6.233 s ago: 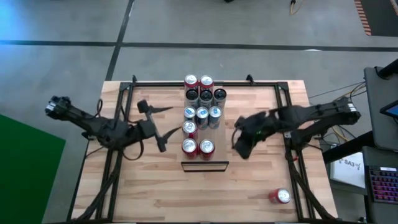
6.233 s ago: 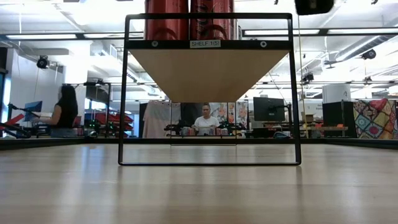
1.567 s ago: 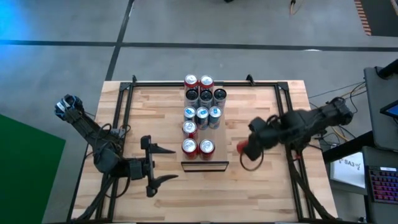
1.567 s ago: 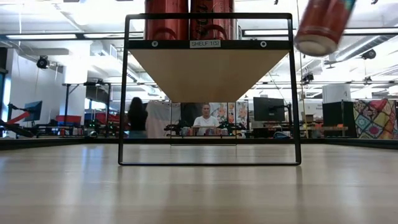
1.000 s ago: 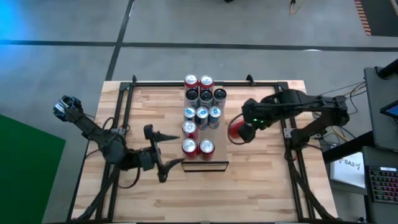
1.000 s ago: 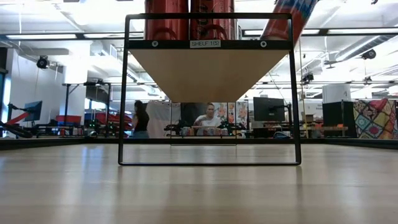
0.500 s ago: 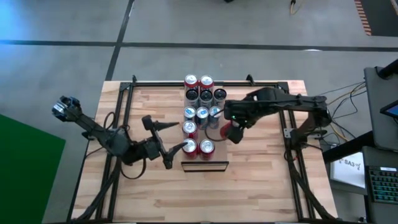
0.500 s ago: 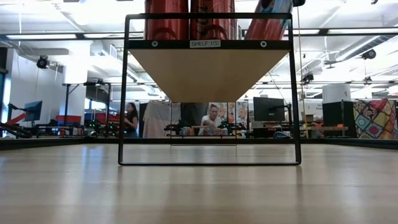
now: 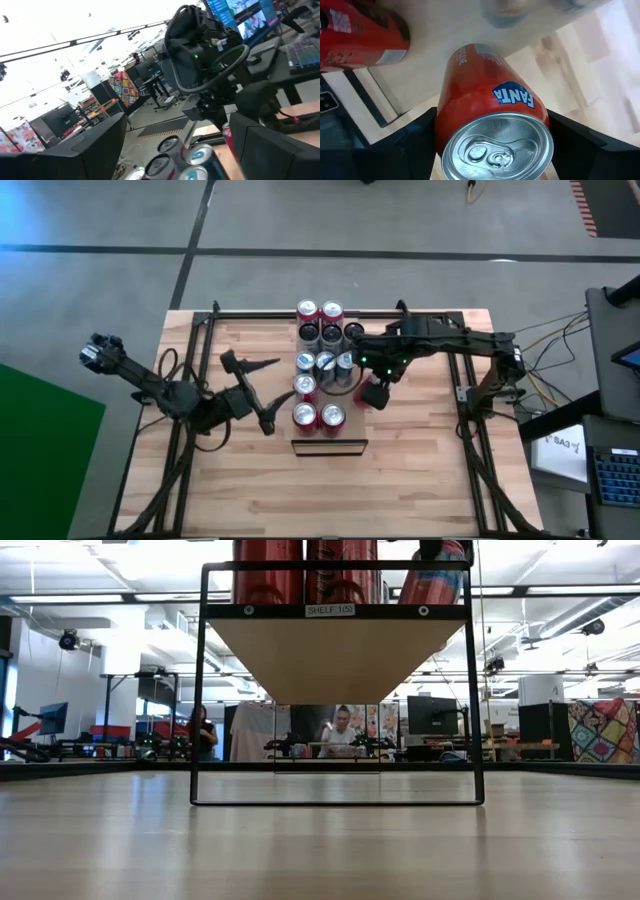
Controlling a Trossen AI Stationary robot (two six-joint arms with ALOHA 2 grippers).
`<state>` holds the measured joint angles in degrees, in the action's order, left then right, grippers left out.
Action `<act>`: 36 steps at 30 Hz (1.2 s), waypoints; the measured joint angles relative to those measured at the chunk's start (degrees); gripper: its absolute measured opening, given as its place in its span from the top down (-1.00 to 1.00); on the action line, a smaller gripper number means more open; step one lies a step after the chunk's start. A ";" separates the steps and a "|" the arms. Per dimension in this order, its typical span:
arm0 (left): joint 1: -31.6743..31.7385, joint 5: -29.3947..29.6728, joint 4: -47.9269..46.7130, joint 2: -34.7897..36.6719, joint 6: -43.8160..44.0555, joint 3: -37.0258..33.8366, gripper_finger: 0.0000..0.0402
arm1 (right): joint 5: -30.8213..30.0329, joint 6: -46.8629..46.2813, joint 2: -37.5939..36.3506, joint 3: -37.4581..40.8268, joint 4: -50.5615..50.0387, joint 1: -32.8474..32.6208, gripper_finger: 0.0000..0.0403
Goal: Place canned beverage on shelf
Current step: Put the orange soda can on the shelf aligned with the other orange soda cans
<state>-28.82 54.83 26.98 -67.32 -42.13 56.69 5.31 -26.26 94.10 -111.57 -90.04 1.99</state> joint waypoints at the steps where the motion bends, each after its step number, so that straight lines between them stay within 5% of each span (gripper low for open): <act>1: 0.48 -0.47 0.03 0.15 0.00 0.00 -0.61 | -0.20 0.08 -0.16 0.00 0.07 0.05 -0.43; 11: 5.90 -17.54 -0.93 0.29 4.00 0.00 -0.61 | -1.06 0.65 -4.94 -0.13 -0.02 -0.06 -0.44; 18: 6.28 -18.67 0.52 -1.72 6.46 0.00 -0.61 | -5.71 -3.97 -10.60 0.00 -0.08 -3.61 -0.44; 27: 6.23 -30.06 5.00 -5.99 10.75 0.49 -0.61 | -21.75 -13.95 -16.88 2.27 1.86 -17.21 -0.44; 36: 6.62 -30.06 4.83 -17.39 6.15 10.54 -0.61 | -36.88 -18.66 -17.22 2.99 4.73 -31.60 -0.44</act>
<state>-22.21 24.77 31.81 -84.70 -35.98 67.22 -31.57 -44.92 76.88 -108.57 -85.31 -29.61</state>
